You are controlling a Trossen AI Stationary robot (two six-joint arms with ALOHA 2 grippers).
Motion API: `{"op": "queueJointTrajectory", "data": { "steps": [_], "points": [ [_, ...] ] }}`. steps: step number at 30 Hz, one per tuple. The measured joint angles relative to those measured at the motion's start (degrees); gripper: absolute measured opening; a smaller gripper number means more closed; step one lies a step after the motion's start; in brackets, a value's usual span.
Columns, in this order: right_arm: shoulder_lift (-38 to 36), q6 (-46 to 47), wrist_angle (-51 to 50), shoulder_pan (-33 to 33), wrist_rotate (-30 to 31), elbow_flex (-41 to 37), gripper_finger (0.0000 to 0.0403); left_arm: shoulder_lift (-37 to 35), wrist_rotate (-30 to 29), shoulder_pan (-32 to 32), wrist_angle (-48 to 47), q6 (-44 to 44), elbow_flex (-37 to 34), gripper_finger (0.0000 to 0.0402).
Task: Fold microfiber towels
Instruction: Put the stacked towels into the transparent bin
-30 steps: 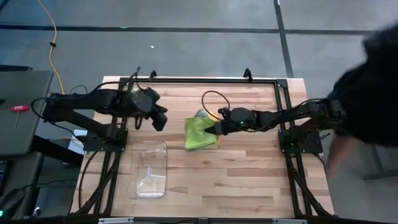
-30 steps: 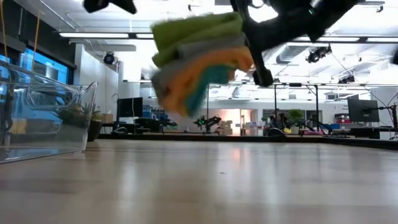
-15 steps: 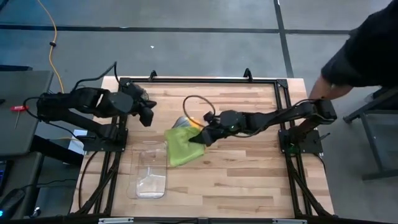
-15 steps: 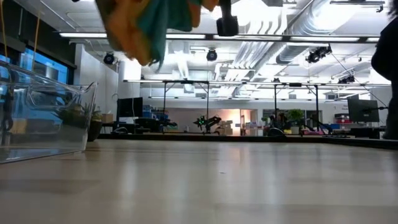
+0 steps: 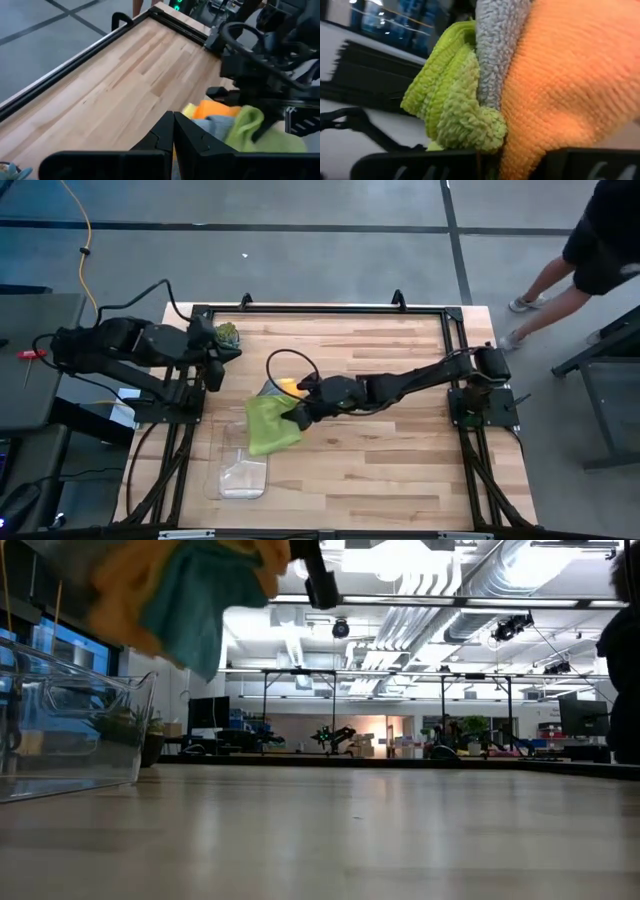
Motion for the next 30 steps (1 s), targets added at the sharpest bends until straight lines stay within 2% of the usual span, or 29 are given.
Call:
{"op": "queueJointTrajectory", "data": {
  "steps": [5, 11, 30],
  "points": [
    [-0.47, -0.52, -2.8, -0.89, 0.08, -0.03, 0.0026, -0.9, -0.49, -1.29, -0.04, -0.63, -0.02, 0.0],
    [-0.68, -0.65, -2.41, -0.99, -0.71, -0.03, 0.0026, -1.5, -4.8, -3.64, -0.02, -2.4, -0.02, 0.0],
    [-0.76, -1.38, -1.94, -1.62, -2.06, -0.03, 0.0026, -1.64, -5.97, -5.28, -3.1, -4.96, -0.02, 0.0]
  ]
}}
